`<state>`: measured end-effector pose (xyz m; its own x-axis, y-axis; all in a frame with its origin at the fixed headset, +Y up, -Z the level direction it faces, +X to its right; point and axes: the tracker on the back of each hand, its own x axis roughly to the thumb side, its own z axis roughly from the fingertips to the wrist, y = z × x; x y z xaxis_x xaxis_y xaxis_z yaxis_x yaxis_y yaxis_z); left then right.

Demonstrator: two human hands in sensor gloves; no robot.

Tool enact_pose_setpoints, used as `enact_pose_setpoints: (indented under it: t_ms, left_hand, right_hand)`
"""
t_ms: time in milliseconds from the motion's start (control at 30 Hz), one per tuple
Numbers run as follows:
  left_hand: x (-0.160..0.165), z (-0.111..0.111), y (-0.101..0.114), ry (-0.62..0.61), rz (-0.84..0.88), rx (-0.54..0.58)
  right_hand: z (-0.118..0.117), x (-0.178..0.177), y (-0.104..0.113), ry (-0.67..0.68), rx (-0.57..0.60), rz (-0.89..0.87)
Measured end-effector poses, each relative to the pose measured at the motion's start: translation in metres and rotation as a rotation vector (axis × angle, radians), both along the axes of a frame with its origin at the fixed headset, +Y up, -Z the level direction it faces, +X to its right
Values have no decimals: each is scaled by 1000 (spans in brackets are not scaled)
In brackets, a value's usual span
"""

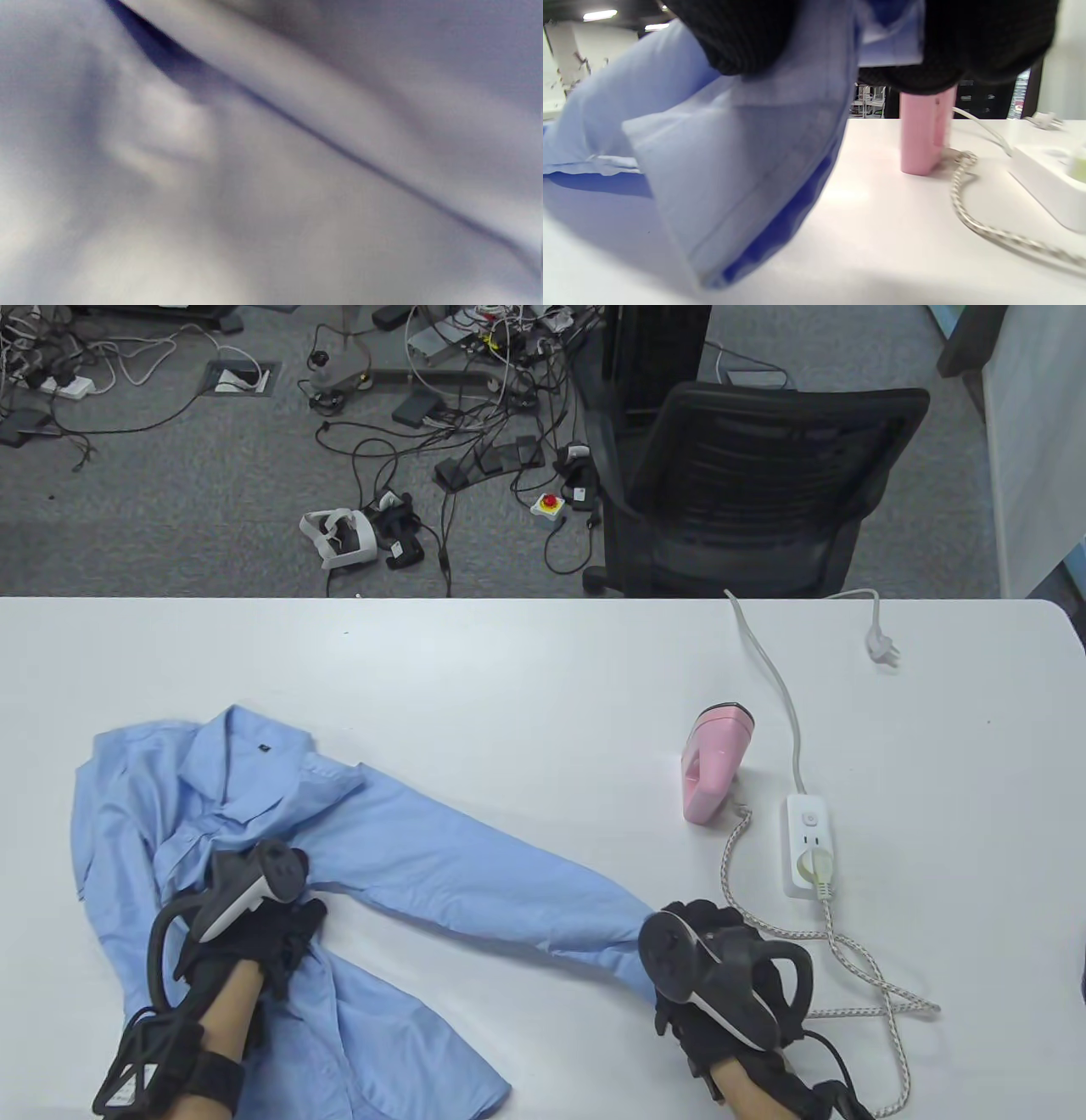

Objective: Iron long-sleeve shirt with electric iron on table

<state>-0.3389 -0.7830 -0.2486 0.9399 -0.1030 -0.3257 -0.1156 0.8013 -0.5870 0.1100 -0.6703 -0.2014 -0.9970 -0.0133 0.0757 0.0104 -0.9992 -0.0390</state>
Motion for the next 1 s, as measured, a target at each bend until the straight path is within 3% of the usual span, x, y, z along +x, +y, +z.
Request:
enact_pose_setpoints:
  t_ms: [100,200,267,367,500,733,800,867,933,1000]
  left_hand:
    - [-8,8,2,37,17,30]
    - [-1,5,15,-14,64,122]
    - [3,2,23,-21,161,204]
    - [7,-2,35,-25,276,272]
    - [10,-8,36,-82,229,304]
    - [3,-24,35,-118,160,274]
    - [0,-32,34,-148,28,299]
    - [-4,-41,34,-190,-115,274]
    - [-7,-49,32,-196,-107,217]
    - [-8,-58,31,-169,-1,192]
  right_hand:
    - [-20,-11,-1,36,-34,58]
    - [-41,-5,1,31,-106,196]
    - [-54,10,0,-8,-210,248]
    - [-67,44,-7,-193,-455,324]
    - [-70,64,-13,-286,-395,247]
    - [-60,27,-54,-161,-342,52]
    - [-57,18,-65,-162,-317,77]
    - [-52,9,-79,-159,-249,213]
    - [-50,8,-89,-165,-298,296]
    - [-50,14,-101,-177,-435,296]
